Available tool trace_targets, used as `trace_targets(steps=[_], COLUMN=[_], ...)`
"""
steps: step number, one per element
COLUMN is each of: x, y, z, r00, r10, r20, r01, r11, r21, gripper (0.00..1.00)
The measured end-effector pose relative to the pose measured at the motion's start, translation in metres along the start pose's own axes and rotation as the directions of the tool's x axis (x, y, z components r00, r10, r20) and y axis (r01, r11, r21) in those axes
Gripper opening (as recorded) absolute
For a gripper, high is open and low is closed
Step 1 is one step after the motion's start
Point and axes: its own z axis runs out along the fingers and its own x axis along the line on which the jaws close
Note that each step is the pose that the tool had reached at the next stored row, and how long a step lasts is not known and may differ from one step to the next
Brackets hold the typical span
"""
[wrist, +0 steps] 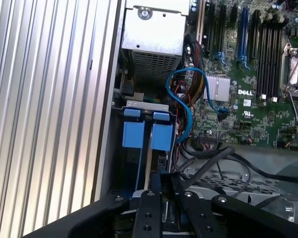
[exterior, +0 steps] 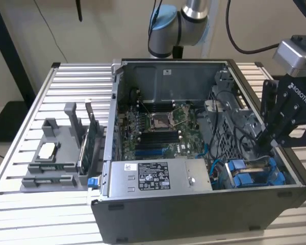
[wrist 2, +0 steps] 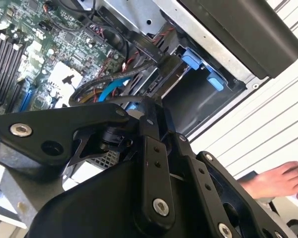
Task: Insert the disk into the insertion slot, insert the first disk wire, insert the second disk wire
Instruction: 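Insert the first disk wire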
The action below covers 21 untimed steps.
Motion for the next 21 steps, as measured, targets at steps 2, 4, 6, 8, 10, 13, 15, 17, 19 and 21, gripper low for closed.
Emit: trace_targets(steps=[2,4,6,8,10,13,15,17,19,21], x=[0.0,0.0001,0.0001,0.0002,0.0003,0.0003,0.0004,0.0004,0.0005,0.0005], y=[-0.0001,-0.0003,-0.0005,-0.0008,-0.0011,-0.0014,-0.0016,-0.0018,-0.0019,-0.002], z=[0.001,0.0023,0.0042,0.0063,0.0082,0.0108,0.0124,0.0137,0.0145,0.0151], r00=[1.0,1.0,1.0,1.0,1.0,1.0,0.9999,0.9998,0.9996,0.9991], r10=[0.0,0.0,0.0,0.0,0.001,0.006,0.012,0.019,0.029,0.042], r20=[-0.0003,-0.0008,-0.0015,-0.0026,-0.0031,-0.0028,-0.0027,-0.0022,-0.0009,0.0006], r01=[0.0,0.0,0.0,0.0,-0.001,-0.006,-0.012,-0.018,-0.029,-0.042], r11=[1.0,1.0,0.9999,0.9996,0.9993,0.9988,0.9984,0.9981,0.9977,0.9972], r21=[0.004,0.0093,0.0169,0.0267,0.0367,0.0478,0.0546,0.0594,0.0614,0.0621], gripper=[0.19,0.19,0.19,0.19,0.19,0.19,0.19,0.19,0.19,0.19])
